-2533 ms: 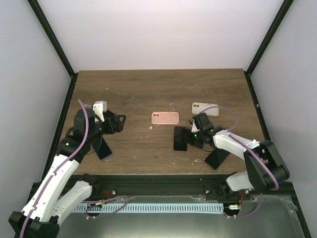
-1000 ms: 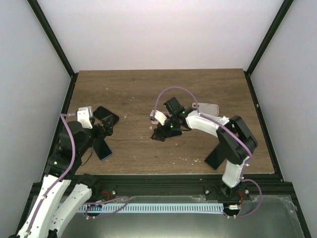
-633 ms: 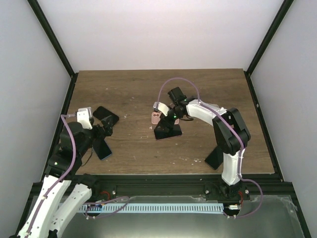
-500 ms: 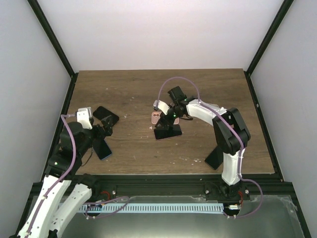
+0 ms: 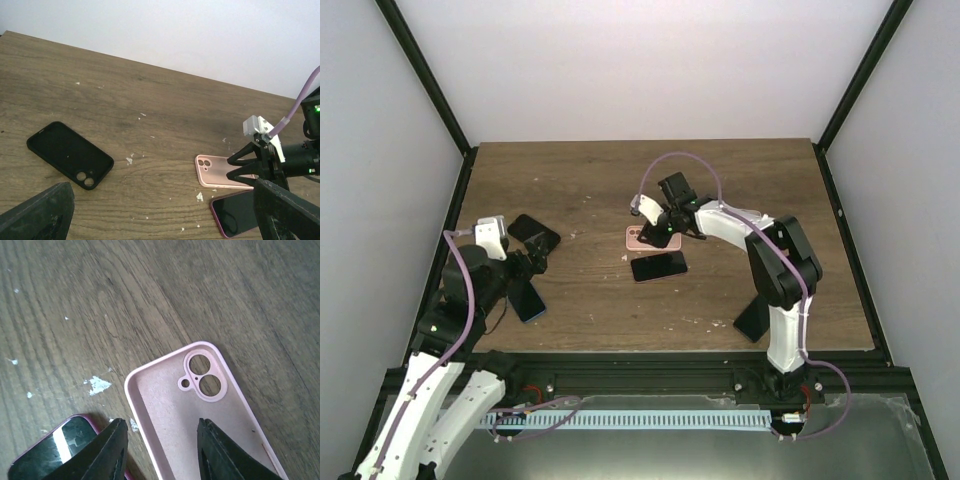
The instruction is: Put the phone into the phone case
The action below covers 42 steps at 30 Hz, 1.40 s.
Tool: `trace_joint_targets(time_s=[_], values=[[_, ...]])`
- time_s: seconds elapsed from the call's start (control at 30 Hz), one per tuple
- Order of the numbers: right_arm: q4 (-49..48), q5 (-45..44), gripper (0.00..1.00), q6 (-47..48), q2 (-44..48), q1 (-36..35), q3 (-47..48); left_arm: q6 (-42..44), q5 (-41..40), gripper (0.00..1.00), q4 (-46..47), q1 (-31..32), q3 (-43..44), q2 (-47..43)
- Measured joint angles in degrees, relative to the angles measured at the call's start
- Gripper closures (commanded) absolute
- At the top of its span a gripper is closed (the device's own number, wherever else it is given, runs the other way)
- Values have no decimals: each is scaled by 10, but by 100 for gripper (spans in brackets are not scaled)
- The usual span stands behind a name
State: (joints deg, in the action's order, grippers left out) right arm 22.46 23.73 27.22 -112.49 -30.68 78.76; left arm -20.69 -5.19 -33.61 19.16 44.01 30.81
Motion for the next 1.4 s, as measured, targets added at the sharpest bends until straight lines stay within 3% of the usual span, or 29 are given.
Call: trace_joint_targets(time_s=[0.1,0.2,0.27,0.5,0.63,1.2,1.4], values=[[-2,-13,58,2,-9,-7,0,0,-2,2,0,0,0,1],[2,-12,36,16,-14,-12,-2,0,-2,2,0,0,0,0],[14,4,28,38,-12,-14,-7,0,-4,2,0,0,0,0],[86,28,19,139,3,-14,-48,0,-6,2,0,0,0,0],[94,29,6,188,30,-14,-85,0,-6,2,0,0,0,0],[68,37,6,264,37,-24,-92,0,-8,2,0,0,-3,-3],[68,25,1,270,35,-27,-93,0,-8,2,0,0,-3,-5]])
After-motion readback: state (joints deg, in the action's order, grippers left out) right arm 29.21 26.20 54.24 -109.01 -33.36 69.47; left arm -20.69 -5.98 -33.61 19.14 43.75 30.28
